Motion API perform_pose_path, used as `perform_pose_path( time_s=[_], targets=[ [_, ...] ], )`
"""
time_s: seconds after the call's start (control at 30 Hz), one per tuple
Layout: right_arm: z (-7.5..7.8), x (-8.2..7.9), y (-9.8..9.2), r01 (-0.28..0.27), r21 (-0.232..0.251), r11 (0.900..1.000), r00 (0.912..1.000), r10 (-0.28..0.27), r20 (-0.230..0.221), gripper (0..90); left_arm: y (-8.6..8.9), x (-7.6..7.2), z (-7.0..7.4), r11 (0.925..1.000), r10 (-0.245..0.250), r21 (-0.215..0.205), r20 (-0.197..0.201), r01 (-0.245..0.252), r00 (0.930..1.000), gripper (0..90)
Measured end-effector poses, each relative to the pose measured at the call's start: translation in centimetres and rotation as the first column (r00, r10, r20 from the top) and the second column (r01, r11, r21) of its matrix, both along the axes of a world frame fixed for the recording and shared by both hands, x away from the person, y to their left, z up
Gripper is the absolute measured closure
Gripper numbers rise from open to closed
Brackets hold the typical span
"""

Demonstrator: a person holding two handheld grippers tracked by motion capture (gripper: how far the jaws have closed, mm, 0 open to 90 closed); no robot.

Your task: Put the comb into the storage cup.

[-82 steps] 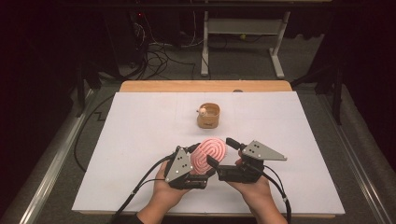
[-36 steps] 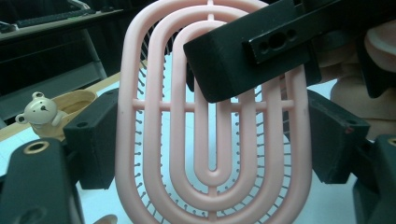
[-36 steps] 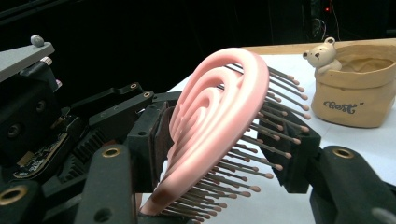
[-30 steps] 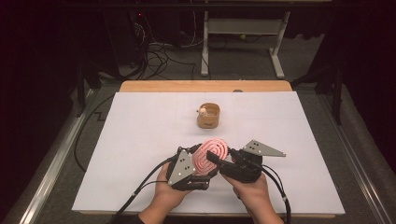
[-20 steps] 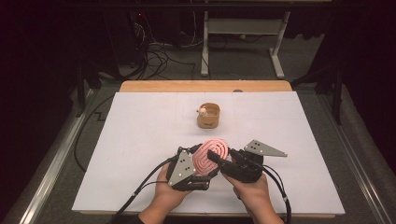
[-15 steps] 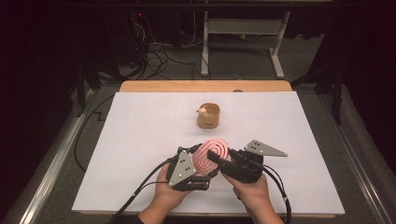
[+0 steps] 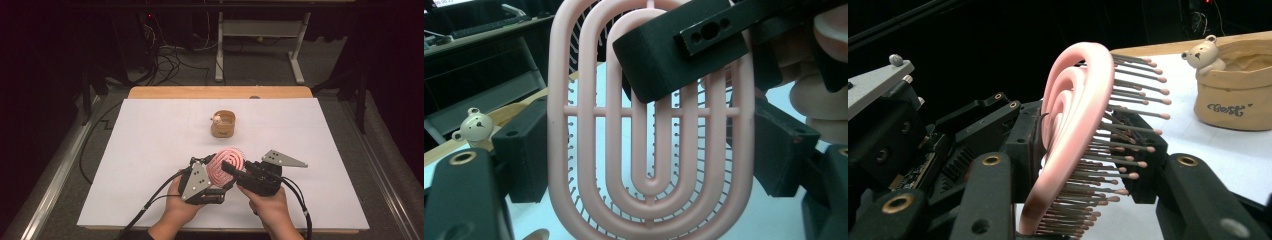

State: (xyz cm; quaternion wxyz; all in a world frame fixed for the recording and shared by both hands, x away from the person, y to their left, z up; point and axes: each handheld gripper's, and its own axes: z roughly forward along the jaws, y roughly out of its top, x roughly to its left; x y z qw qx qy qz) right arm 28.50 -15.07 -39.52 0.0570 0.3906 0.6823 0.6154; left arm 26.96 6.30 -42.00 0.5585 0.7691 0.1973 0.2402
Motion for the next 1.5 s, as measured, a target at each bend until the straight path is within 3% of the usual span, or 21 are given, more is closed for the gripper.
perform_pose_path(
  time_s=[0.77,1.33,1.5],
  targets=[
    [0.16,-0.07,0.00,-0.018,0.047,0.999,0.9990,0.020,-0.040,63.9,-0.03,-0.24,0.06,0.9998,0.017,0.012,0.035,-0.018,0.9992,18.1],
    [0.27,-0.14,0.03,-0.032,0.051,0.998,0.9993,0.033,-0.016,64.4,0.28,-0.10,0.10,1.0000,-0.006,0.008,0.031,0.005,0.9995,17.9],
    [0.30,-0.11,0.02,-0.036,0.052,0.998,0.9993,0.037,-0.007,64.5,0.37,-0.03,0.07,0.9998,-0.013,-0.013,0.021,0.013,0.9997,17.6]
  ],
)
